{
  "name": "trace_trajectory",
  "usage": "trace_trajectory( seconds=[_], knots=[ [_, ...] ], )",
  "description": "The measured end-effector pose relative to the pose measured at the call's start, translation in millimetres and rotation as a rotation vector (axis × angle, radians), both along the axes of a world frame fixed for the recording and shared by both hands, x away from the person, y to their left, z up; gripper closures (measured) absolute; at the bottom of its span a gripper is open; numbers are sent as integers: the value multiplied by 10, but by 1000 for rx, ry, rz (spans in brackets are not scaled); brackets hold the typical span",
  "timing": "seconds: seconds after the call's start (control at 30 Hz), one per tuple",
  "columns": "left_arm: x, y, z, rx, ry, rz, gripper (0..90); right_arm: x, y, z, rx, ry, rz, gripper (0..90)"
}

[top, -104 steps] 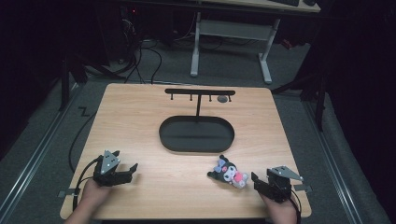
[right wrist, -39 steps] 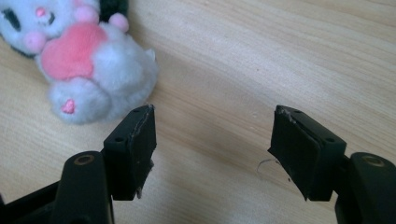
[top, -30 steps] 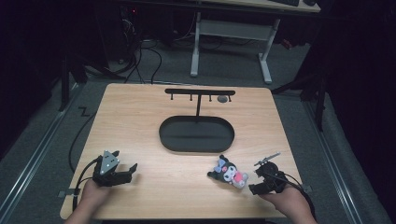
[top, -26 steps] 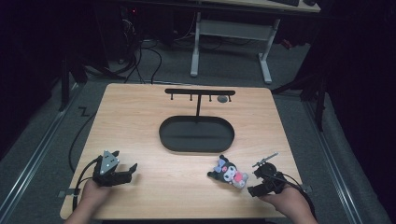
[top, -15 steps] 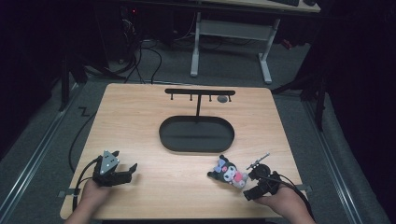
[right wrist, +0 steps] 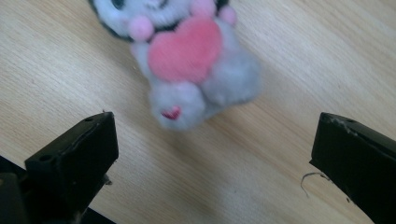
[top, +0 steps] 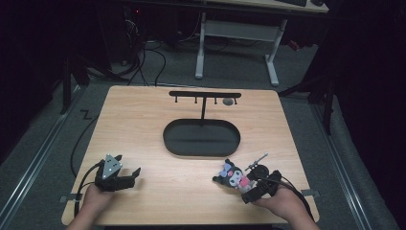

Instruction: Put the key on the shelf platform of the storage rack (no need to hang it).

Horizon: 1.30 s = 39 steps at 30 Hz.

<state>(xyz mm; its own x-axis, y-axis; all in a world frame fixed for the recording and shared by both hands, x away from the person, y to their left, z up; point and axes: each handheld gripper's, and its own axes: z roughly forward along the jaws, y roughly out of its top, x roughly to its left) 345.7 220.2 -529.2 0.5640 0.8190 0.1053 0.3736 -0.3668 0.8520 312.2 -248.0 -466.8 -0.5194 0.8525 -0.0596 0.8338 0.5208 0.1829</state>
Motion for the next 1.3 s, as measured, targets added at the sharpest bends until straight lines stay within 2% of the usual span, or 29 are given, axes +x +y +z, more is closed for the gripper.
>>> trace_trajectory(
  seconds=[0.03, 0.2, 0.33, 0.47, 0.7, 0.87, 0.9, 0.93, 0.97, 1.3],
  knots=[
    [2, 0, -1, -1, 0, 1, 154, 20, 42, 8, 0, -5, 24, 7],
    [1, -3, 0, 1, 0, -3, 154, 84, 101, 11, -2, -20, 45, 10],
    [0, -2, -1, 0, -1, -5, 154, 142, 128, 6, 3, -17, 38, 17],
    [2, -2, -1, -1, -1, -5, 154, 195, 161, -4, 4, -19, 65, 36],
    [-1, -3, 0, 5, -1, -6, 154, 240, 231, -95, 9, 3, 66, 70],
    [0, -3, 0, 4, 0, -7, 154, 242, 225, -174, 8, 15, 71, 132],
    [0, -2, 0, 4, 0, -7, 154, 228, 229, -188, 7, 22, 47, 144],
    [0, -2, 0, 4, 0, -7, 154, 228, 229, -188, 7, 22, 47, 144],
    [1, -2, 0, 3, 0, -6, 154, 240, 210, -198, 7, 13, 77, 154],
    [-1, -4, 0, 6, 1, -8, 154, 213, 186, -192, 21, -5, 74, 287]
  ],
)
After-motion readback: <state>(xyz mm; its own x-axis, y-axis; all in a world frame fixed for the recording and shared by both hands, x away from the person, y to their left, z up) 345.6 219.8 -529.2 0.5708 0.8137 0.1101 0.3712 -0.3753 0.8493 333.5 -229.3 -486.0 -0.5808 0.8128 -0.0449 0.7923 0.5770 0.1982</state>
